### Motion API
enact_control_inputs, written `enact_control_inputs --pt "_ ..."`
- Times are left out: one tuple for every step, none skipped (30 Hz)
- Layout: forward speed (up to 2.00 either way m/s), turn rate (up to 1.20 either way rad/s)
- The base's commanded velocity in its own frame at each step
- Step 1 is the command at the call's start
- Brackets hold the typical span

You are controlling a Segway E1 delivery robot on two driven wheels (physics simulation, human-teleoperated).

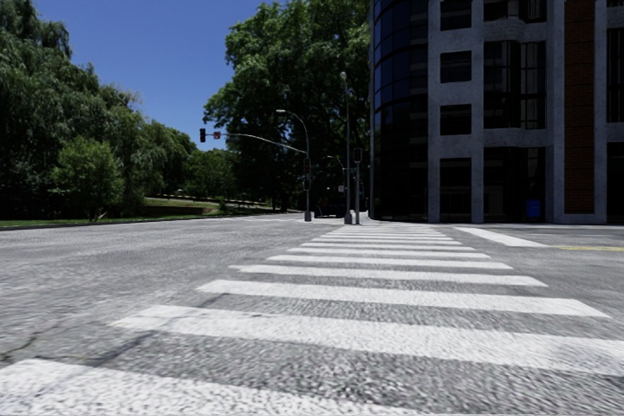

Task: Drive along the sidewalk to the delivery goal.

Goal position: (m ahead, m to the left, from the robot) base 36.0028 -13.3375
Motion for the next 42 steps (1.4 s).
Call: enact_control_inputs --pt "0.83 -0.77" --pt "0.83 -0.78" --pt "0.83 -0.81" --pt "0.83 -0.85" --pt "0.83 -0.86" --pt "0.83 -0.80" --pt "0.83 -0.04" --pt "0.83 0.00" --pt "0.83 0.00" --pt "0.83 0.00" --pt "0.83 0.00" --pt "0.83 0.00" --pt "0.83 0.00" --pt "0.83 0.00" --pt "0.83 0.00" --pt "0.83 0.00" --pt "0.83 0.00" --pt "0.83 0.00" --pt "0.84 0.00" --pt "0.84 0.00" --pt "0.84 0.00" --pt "0.84 0.00" --pt "0.84 0.00" --pt "0.85 0.00" --pt "0.85 0.00" --pt "0.87 0.00" --pt "0.89 0.00" --pt "0.90 0.00" --pt "0.92 0.00" --pt "0.94 0.00" --pt "0.94 0.00" --pt "0.94 0.00" --pt "0.94 0.00" --pt "0.94 0.00" --pt "0.94 0.00" --pt "0.94 0.00" --pt "1.00 0.00" --pt "1.17 0.00" --pt "1.17 0.00" --pt "1.17 0.00" --pt "1.17 0.00" --pt "1.17 0.00"
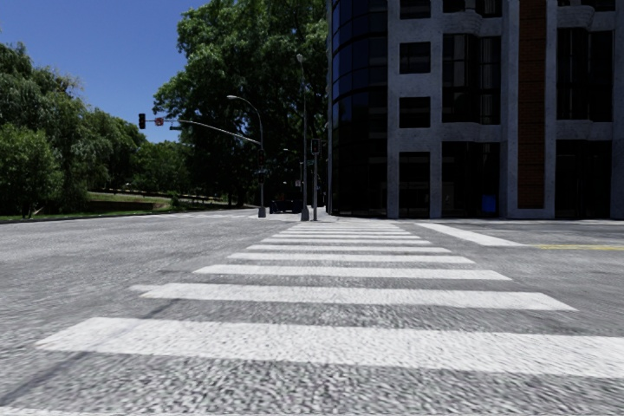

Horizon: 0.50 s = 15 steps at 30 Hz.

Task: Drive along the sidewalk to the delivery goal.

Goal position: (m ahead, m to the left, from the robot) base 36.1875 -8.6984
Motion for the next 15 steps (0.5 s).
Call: enact_control_inputs --pt "1.17 0.00" --pt "1.17 0.00" --pt "1.17 0.00" --pt "1.17 -0.63" --pt "1.17 -1.20" --pt "1.17 -1.20" --pt "1.17 -1.20" --pt "1.17 -1.20" --pt "1.17 -1.04" --pt "1.17 -0.14" --pt "1.17 -0.14" --pt "1.17 -0.02" --pt "1.17 0.00" --pt "1.17 0.00" --pt "1.17 0.00"
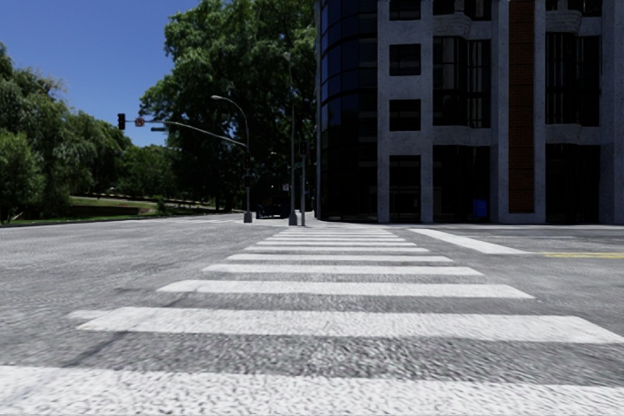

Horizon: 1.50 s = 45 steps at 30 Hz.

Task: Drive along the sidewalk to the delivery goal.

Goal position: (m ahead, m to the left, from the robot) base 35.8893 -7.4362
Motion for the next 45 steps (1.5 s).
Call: enact_control_inputs --pt "1.17 0.00" --pt "1.17 0.00" --pt "1.17 0.00" --pt "1.17 0.00" --pt "1.17 0.00" --pt "1.17 0.00" --pt "1.18 0.00" --pt "1.18 0.00" --pt "1.18 0.00" --pt "1.18 0.00" --pt "1.18 0.00" --pt "1.18 0.00" --pt "1.18 -0.68" --pt "1.18 -0.68" --pt "1.18 -1.20" --pt "1.18 -1.20" --pt "1.18 -1.20" --pt "1.18 -0.19" --pt "1.18 -0.04" --pt "1.18 -0.04" --pt "1.18 0.00" --pt "1.18 0.00" --pt "1.18 0.00" --pt "1.18 0.00" --pt "1.18 0.00" --pt "1.18 0.00" --pt "1.18 0.00" --pt "1.18 0.00" --pt "1.18 0.00" --pt "1.18 0.00" --pt "1.18 0.00" --pt "1.18 0.00" --pt "1.18 0.00" --pt "1.18 0.00" --pt "1.19 0.00" --pt "1.19 0.00" --pt "1.19 0.00" --pt "1.19 0.00" --pt "1.19 -0.05" --pt "1.19 -0.85" --pt "1.19 -0.85" --pt "1.19 -1.08" --pt "1.19 -1.14" --pt "1.19 -0.34" --pt "1.19 0.00"
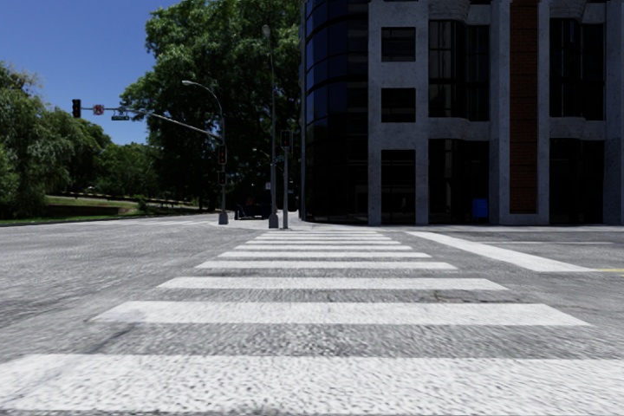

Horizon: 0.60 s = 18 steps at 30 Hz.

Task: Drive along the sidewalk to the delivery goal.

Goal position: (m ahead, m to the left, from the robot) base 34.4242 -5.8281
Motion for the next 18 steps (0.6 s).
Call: enact_control_inputs --pt "1.19 0.00" --pt "1.19 0.00" --pt "1.19 0.00" --pt "1.19 0.00" --pt "1.19 0.00" --pt "1.19 0.00" --pt "1.20 0.00" --pt "1.20 0.00" --pt "1.22 0.00" --pt "1.23 0.00" --pt "1.23 0.00" --pt "1.23 0.00" --pt "1.23 0.00" --pt "1.25 0.00" --pt "1.25 0.00" --pt "1.27 0.00" --pt "1.28 0.00" --pt "1.28 0.00"
